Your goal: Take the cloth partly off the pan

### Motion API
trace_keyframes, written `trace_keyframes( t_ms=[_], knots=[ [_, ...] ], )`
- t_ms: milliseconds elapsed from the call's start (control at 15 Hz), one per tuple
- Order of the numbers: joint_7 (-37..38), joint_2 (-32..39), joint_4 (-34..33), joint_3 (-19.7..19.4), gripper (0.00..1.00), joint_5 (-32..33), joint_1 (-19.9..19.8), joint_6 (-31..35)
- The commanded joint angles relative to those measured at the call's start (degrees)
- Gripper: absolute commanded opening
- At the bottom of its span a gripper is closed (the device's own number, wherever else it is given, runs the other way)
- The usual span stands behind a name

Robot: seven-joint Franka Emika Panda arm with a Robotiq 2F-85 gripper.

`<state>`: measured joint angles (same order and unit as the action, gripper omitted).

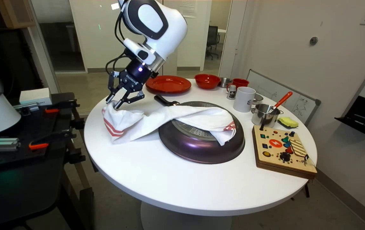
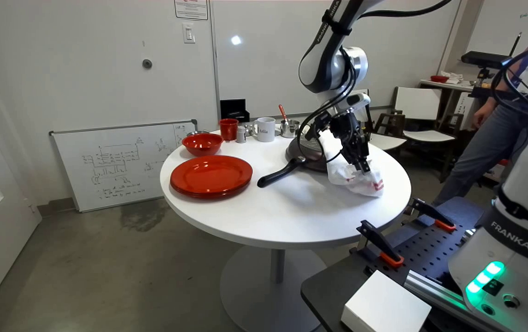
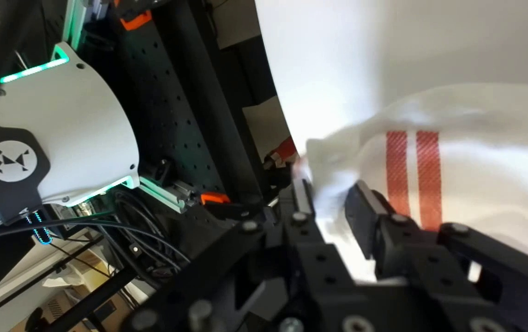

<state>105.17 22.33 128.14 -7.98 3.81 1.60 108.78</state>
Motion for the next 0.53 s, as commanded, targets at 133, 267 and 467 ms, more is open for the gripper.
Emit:
trace_keyframes(
  t_ms=[133,267,467],
  knots=[
    [-0.46,-8.37,-0.19,0.90,0.76,0.86,0.63,-1.59],
    [-0.87,-10.09,-0.97,1.22,0.89,3.06,0.72,-0.40],
    [-2.78,-11.92,-1.95,1.88,1.00,7.41,0.48,0.41]
  ],
)
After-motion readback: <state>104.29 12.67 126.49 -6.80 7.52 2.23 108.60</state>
